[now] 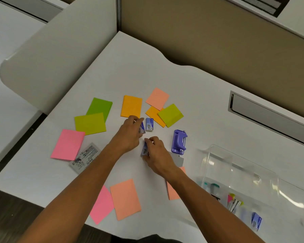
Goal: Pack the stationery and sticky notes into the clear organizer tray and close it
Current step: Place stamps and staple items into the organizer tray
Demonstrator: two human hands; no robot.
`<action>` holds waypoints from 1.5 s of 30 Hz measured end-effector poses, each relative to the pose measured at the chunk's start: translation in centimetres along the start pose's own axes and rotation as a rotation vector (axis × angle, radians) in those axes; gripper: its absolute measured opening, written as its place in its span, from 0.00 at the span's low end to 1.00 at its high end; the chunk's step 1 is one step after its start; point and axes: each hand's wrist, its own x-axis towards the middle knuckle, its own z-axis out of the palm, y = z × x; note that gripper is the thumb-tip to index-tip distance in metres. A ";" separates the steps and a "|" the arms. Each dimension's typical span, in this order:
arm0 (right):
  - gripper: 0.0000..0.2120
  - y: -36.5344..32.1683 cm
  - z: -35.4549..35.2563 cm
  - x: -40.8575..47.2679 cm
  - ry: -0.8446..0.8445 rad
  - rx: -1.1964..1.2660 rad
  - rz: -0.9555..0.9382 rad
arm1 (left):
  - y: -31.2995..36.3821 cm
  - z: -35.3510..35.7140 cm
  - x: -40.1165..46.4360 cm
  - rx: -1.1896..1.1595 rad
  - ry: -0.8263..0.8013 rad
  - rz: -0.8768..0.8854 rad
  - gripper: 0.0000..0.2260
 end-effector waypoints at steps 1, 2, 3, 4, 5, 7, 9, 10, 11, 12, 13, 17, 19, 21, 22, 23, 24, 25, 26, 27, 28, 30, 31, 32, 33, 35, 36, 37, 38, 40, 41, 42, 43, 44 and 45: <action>0.28 0.1 -0.1 -0.1 0.008 0.023 0.007 | 0.2 -0.1 0.3 -0.025 0.029 0.028 0.30; 0.28 0.3 -0.2 -0.2 0.014 0.043 0.015 | 0.5 -0.3 0.5 -0.042 0.051 0.056 0.29; 0.28 0.5 -0.3 -0.2 0.019 0.060 0.023 | 0.8 -0.4 0.7 -0.059 0.058 0.077 0.29; 0.27 0.7 -0.4 -0.3 0.028 0.077 0.029 | 1.0 -0.4 0.9 -0.078 0.053 0.090 0.29; 0.27 1.0 -0.6 -0.3 0.037 0.092 0.034 | 1.3 -0.4 1.1 -0.094 0.042 0.098 0.28; 0.27 1.5 -1.1 -0.3 0.038 0.122 0.069 | 1.8 -0.3 1.6 -0.099 0.024 0.104 0.28; 0.27 2.1 -1.5 -0.4 0.036 0.148 0.114 | 2.1 0.0 2.2 -0.067 0.002 0.102 0.26; 0.26 2.4 -1.6 -0.6 0.044 0.156 0.122 | 2.2 0.2 2.5 -0.037 -0.016 0.106 0.25; 0.26 2.8 -1.7 -0.9 0.056 0.165 0.126 | 2.3 0.4 2.8 0.003 -0.038 0.114 0.24; 0.26 3.2 -1.9 -1.2 0.071 0.178 0.130 | 2.4 0.7 3.1 0.045 -0.064 0.118 0.24; 0.26 3.6 -1.9 -1.6 0.086 0.193 0.139 | 2.4 1.0 3.4 0.076 -0.092 0.114 0.24; 0.27 4.5 -2.0 -3.2 0.144 0.239 0.187 | 2.4 2.2 3.6 0.078 -0.152 0.081 0.25; 0.28 4.6 -2.0 -3.8 0.172 0.261 0.202 | 2.4 2.4 3.7 0.081 -0.142 0.075 0.24; 0.28 4.7 -2.0 -4.5 0.193 0.271 0.210 | 2.6 2.5 3.8 0.088 -0.115 0.056 0.22; 0.28 4.7 -2.1 -4.8 0.199 0.276 0.213 | 2.7 2.4 3.7 0.097 -0.103 0.042 0.21; 0.29 4.7 -2.1 -5.2 0.202 0.285 0.217 | 2.9 2.4 3.6 0.105 -0.098 0.031 0.20; 0.29 4.7 -2.1 -5.5 0.206 0.299 0.223 | 3.0 2.3 3.4 0.112 -0.097 0.025 0.20; 0.29 4.7 -2.2 -6.0 0.211 0.315 0.229 | 3.2 2.3 3.2 0.120 -0.097 0.026 0.21; 0.30 4.7 -2.2 -6.4 0.218 0.326 0.231 | 3.5 2.3 2.9 0.124 -0.095 0.030 0.21; 0.30 4.8 -2.3 -6.9 0.227 0.329 0.228 | 3.8 2.3 2.5 0.116 -0.089 0.034 0.23; 0.30 4.8 -2.5 -7.4 0.241 0.327 0.221 | 4.1 2.4 2.0 0.096 -0.076 0.036 0.24; 0.30 5.0 -2.8 -8.6 0.280 0.338 0.207 | 4.8 2.3 0.9 0.044 -0.038 0.041 0.24; 0.29 5.2 -2.9 -9.2 0.301 0.351 0.203 | 5.2 2.3 0.3 0.013 -0.014 0.044 0.24; 0.29 5.3 -3.1 -9.8 0.321 0.361 0.200 | 5.7 2.3 -0.3 -0.023 0.012 0.048 0.24; 0.28 5.5 -3.2 -10.3 0.338 0.366 0.200 | 6.2 2.2 -1.0 -0.065 0.038 0.053 0.24; 0.28 6.1 -3.5 -11.5 0.365 0.371 0.208 | 7.3 2.3 -2.4 -0.156 0.080 0.052 0.24; 0.28 6.5 -3.6 -12.1 0.379 0.375 0.210 | 7.8 2.3 -3.2 -0.199 0.092 0.049 0.24; 0.28 6.8 -3.7 -12.7 0.391 0.377 0.211 | 8.5 2.3 -4.0 -0.237 0.097 0.050 0.24; 0.29 7.2 -3.9 -13.4 0.398 0.379 0.210 | 9.1 2.3 -4.7 -0.264 0.100 0.061 0.24; 0.30 8.1 -4.1 -14.7 0.402 0.387 0.207 | 10.4 2.4 -6.1 -0.282 0.111 0.111 0.25; 0.30 8.6 -4.1 -15.3 0.402 0.389 0.205 | 11.1 2.6 -6.6 -0.284 0.115 0.136 0.25; 0.30 9.1 -4.2 -16.0 0.404 0.388 0.204 | 11.9 2.7 -7.2 -0.291 0.112 0.157 0.24; 0.30 9.6 -4.1 -16.7 0.406 0.387 0.209 | 12.8 2.9 -7.6 -0.300 0.103 0.179 0.24; 0.30 10.1 -4.1 -17.4 0.411 0.390 0.215 | 13.6 3.2 -8.0 -0.305 0.095 0.201 0.24; 0.31 10.6 -4.0 -18.1 0.416 0.398 0.222 | 14.5 3.5 -8.3 -0.303 0.089 0.218 0.24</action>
